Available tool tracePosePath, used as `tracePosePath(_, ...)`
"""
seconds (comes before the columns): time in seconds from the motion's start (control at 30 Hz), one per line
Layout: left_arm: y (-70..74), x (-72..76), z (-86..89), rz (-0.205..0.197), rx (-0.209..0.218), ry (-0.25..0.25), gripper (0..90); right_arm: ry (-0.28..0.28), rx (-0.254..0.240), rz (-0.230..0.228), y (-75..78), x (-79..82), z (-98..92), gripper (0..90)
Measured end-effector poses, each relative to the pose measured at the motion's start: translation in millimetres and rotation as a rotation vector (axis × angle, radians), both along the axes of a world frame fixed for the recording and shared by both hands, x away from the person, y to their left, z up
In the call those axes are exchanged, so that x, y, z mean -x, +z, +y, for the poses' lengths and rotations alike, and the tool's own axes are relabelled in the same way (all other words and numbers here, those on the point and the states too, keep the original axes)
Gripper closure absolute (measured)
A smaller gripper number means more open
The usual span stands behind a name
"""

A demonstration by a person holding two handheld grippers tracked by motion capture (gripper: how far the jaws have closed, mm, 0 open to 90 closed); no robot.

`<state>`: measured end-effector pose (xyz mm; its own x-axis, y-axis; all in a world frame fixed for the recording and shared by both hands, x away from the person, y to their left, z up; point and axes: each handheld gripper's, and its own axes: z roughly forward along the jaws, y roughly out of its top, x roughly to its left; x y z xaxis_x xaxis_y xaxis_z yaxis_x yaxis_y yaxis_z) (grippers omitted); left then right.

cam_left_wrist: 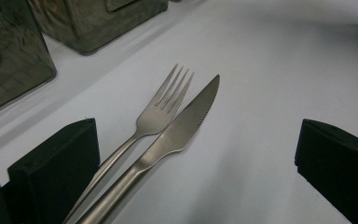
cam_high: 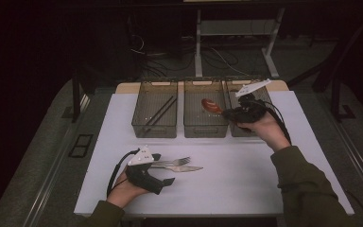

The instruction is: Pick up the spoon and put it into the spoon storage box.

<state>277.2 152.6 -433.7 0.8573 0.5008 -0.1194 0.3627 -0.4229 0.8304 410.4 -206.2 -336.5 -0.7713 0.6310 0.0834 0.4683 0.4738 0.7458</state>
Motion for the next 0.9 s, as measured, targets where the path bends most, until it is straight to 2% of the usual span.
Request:
tracePosePath(0.27,0.1,0.7,-1.7,-0.006,0.001,-0.004,0.0,-0.035,-0.004,0.010,0.2,-32.4,26.8,80.8)
tracePosePath(0.53,0.4,0.2,-0.9,-0.010,-0.005,-0.013,0.0,-0.071,0.014,0.040,-14.5,-59.5,52.5,80.7)
tracePosePath(0.67,0.3,0.6,-1.2,-0.006,0.007,-0.010,0.0,-0.089,0.028,0.054,-23.3,-68.1,59.9,80.7)
tracePosePath(0.9,0.6,0.3,-0.7,-0.009,0.000,-0.015,0.0,-0.105,0.050,0.067,-37.1,-73.5,64.3,80.7)
